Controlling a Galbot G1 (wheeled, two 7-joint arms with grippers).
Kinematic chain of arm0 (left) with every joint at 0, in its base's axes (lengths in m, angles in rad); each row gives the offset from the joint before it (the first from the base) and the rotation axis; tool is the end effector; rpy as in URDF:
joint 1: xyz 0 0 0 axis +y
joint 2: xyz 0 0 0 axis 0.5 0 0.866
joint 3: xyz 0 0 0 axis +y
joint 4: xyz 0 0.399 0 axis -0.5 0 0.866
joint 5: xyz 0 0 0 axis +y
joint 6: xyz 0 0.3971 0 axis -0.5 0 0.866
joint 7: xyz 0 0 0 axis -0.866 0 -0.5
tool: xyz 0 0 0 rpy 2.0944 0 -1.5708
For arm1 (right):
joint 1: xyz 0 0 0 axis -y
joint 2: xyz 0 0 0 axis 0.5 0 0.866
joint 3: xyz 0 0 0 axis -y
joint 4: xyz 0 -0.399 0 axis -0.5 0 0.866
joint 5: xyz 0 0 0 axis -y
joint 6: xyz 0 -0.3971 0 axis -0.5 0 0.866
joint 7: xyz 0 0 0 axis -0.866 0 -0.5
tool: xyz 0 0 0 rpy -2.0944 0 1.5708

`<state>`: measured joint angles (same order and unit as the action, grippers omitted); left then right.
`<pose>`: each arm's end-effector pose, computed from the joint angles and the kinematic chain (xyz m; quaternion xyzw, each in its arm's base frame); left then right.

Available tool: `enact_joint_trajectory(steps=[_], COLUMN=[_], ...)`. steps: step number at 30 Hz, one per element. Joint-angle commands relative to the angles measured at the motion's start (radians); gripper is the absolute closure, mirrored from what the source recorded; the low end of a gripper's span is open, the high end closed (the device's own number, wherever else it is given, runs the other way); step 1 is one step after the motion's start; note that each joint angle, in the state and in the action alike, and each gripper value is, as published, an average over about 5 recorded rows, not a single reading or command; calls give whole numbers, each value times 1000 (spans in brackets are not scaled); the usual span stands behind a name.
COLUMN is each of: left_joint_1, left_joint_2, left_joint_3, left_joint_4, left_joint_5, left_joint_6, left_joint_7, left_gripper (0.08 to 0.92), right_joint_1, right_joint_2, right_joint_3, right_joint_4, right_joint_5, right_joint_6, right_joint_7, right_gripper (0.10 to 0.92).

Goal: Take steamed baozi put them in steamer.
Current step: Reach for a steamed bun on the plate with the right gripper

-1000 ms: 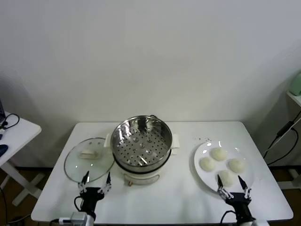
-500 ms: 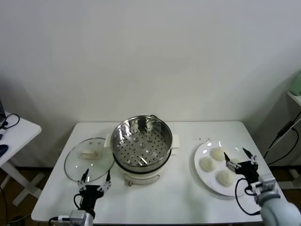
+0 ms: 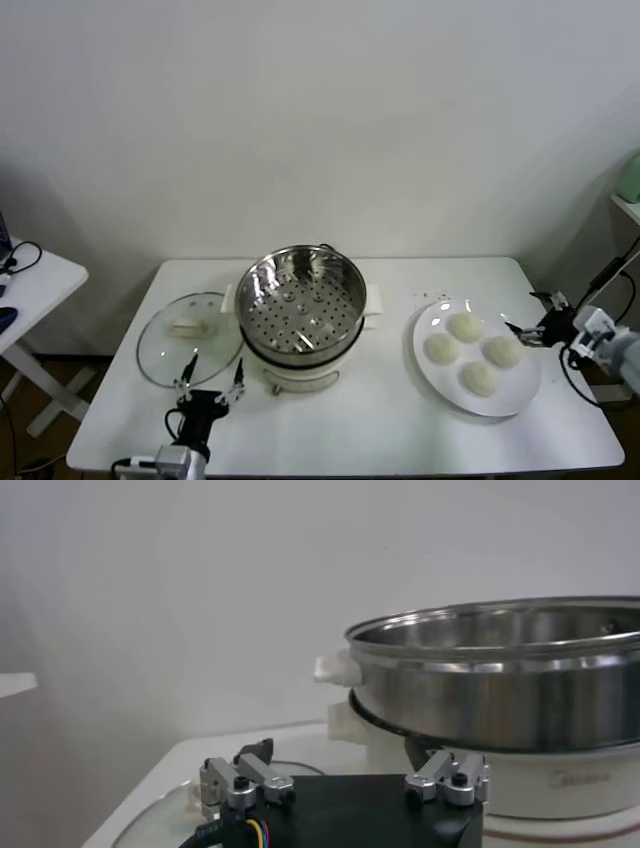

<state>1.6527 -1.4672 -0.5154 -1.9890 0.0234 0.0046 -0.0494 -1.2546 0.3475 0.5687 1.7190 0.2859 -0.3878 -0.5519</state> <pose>0.1636 0.0216 -0.4012 -0.0053 -0.9939 -0.0572 0.0942 0.3635 -0.3261 -0.1779 0.2308 -0.8389 0.3830 0.3104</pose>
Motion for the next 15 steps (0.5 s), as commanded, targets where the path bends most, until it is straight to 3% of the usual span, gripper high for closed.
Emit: enact_joint_trajectory(steps=[1, 7, 15], left_joint_1=[-4, 8, 18], left_joint_2=[-1, 1, 1], left_joint_3=[28, 35, 25], left_joint_4=[4, -4, -5], left_joint_5=[5, 15, 21], left_joint_6=[-4, 0, 2], left_joint_7=[-1, 0, 2], left_gripper=[177, 177, 177], right_joint_1=[217, 398, 808], right_joint_2=[-147, 16, -45], right_joint_3=[-174, -320, -855], right_joint_4=[-62, -102, -236], right_joint_5=[-8, -47, -69], right_joint_6=[22, -2, 40], right_joint_7=[-162, -134, -261], right_gripper=[203, 203, 203])
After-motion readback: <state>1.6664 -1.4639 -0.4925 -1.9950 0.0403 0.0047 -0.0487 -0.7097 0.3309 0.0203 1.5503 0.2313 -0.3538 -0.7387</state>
